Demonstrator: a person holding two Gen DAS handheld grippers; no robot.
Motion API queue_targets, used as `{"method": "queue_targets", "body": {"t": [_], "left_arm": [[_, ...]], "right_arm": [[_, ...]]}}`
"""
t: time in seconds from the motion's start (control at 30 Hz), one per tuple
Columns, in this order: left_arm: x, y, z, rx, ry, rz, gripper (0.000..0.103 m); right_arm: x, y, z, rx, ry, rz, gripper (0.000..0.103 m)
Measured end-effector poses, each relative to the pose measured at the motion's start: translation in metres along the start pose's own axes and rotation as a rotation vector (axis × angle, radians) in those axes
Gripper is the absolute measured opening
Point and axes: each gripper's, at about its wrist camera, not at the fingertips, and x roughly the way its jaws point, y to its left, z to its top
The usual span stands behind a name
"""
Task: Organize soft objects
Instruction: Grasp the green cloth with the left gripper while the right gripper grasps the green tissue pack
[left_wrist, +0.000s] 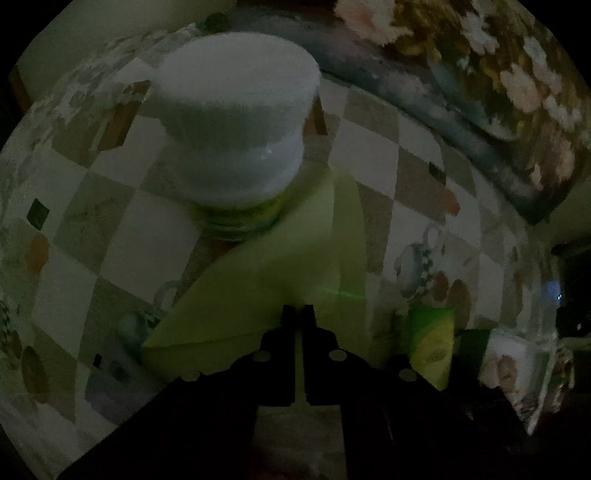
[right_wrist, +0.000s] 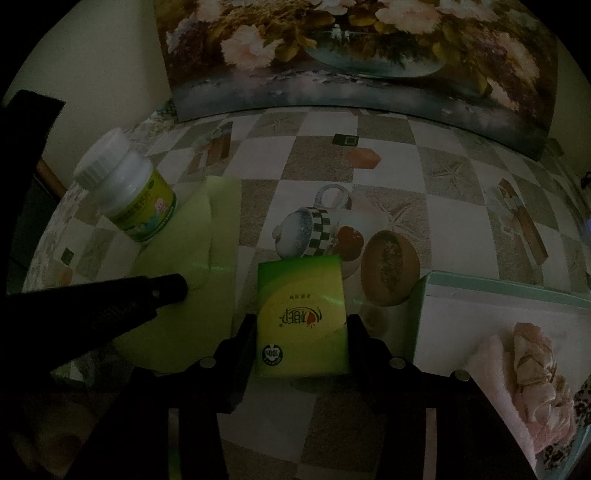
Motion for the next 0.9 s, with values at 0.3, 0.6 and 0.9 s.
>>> {"method": "queue_targets", "body": {"t": [0.3,0.6,0.9], "left_arm": [[-0.018,0.023,0.015,-0.043,-0.099,0.018,0.003],[-0.014,0.044,0.012,-0.114,-0.100,0.070,0.021],[-0.003,0.040,0.010,-0.115,-0.028,0.090,0.056]], "right_arm": [[0.000,-0.001,-0.001,0.002,0.003,0.003,0.050],[0.001,-0.002,0.000,0.000,0.005,0.005,0.050],[0.001,-0.002,-0.001,0.005,0.008,0.010,0.050]]}}
